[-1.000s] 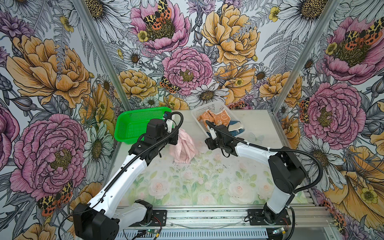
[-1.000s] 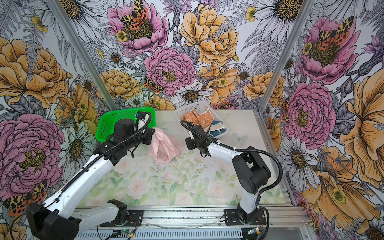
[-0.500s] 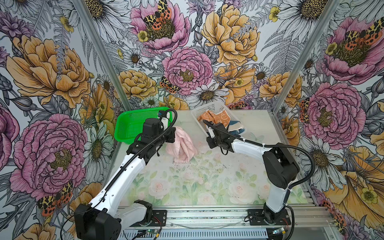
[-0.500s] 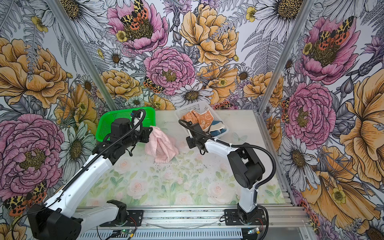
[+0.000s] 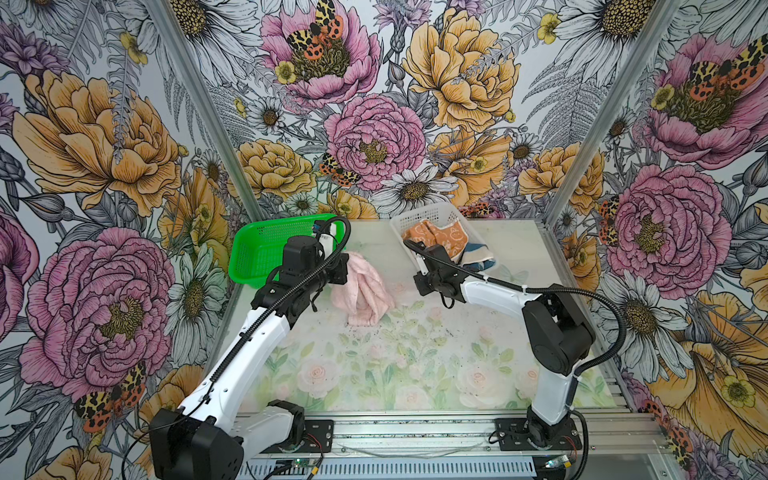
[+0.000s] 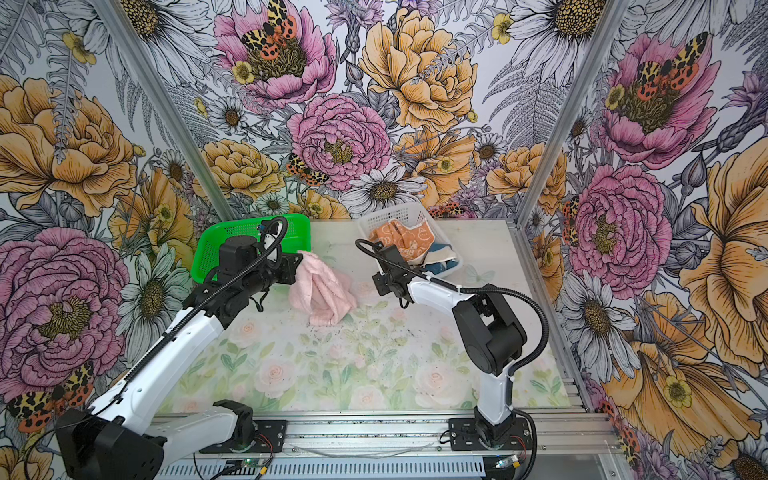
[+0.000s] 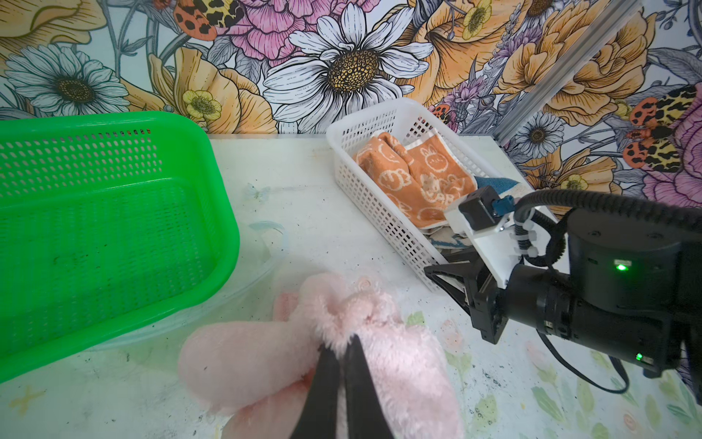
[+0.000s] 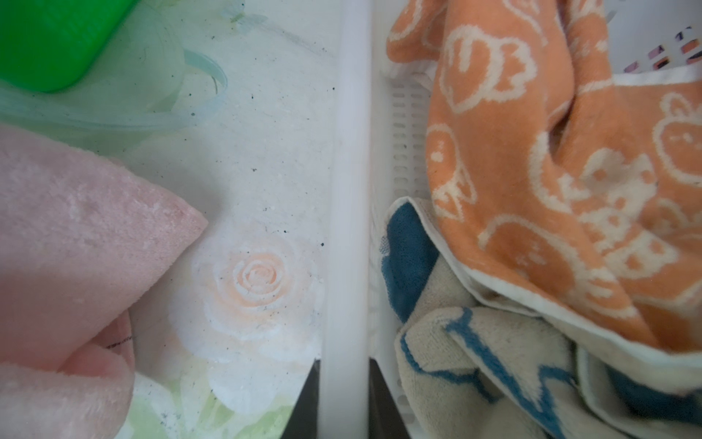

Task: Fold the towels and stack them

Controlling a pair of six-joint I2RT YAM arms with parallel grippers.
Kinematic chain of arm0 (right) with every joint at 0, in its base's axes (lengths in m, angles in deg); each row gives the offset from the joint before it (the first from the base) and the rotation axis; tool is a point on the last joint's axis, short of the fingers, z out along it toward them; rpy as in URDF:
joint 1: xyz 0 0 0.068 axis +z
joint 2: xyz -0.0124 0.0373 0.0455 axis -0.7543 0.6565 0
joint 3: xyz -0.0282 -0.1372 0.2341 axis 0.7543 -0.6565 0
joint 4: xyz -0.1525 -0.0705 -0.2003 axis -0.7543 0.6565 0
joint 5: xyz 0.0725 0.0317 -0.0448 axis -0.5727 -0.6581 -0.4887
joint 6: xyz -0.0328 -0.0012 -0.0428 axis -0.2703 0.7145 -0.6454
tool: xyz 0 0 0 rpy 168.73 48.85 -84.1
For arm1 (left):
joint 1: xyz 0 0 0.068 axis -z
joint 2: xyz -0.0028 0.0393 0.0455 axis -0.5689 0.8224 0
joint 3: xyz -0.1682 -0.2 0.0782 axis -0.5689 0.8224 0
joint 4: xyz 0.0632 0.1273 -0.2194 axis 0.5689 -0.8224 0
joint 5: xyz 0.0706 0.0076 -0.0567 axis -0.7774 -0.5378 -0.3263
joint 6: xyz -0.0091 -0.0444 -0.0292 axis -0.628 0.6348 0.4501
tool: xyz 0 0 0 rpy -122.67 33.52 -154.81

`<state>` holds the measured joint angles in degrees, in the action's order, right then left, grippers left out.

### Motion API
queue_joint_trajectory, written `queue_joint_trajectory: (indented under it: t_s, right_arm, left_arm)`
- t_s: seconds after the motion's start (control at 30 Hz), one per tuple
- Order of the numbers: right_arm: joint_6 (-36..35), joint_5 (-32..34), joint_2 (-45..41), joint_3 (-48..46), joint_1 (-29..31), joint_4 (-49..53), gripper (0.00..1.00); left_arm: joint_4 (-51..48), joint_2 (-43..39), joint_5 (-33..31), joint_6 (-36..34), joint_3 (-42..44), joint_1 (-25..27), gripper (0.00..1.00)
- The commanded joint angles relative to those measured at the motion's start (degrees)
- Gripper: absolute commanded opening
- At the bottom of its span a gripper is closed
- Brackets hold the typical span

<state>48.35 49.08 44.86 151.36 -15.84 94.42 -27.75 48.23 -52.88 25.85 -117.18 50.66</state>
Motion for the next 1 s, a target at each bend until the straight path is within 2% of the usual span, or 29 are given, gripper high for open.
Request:
queue_joint_trajectory:
  t_s: [0.0,0.13,0.23,0.47,0.63,0.77,0.97]
  right_arm:
    - [2.56,1.85,-2.49,-2.58,-1.43,2.19,0.14]
    - [2.72,3.47,-6.43,-6.55,-4.2,2.96,0.13]
    - [2.07,3.53,-10.42,-10.58,-8.62,3.04,0.13]
    - [-4.95,4.68,-16.87,-16.46,-19.62,3.05,0.11]
    - [-10.13,6.67,-16.48,-16.05,-23.39,3.07,0.11]
    - [-10.89,3.15,-15.32,-15.25,-26.07,2.98,0.11]
    - [-11.3,6.69,-15.49,-14.56,-27.51,2.85,0.12]
  left_arm:
    - [2.17,-0.22,1.51,0.5,0.39,-0.62,0.0]
    - [2.17,0.19,2.27,0.78,0.26,-0.6,0.0]
    - [2.17,0.45,3.09,0.89,0.15,-0.6,0.0]
    - [2.31,0.51,3.48,0.97,0.15,-0.42,0.0]
    - [2.29,0.45,3.61,1.03,0.38,-0.3,0.0]
    - [2.32,0.77,3.89,0.9,0.29,-0.12,0.0]
    - [2.26,1.22,3.99,-0.32,0.42,1.65,0.0]
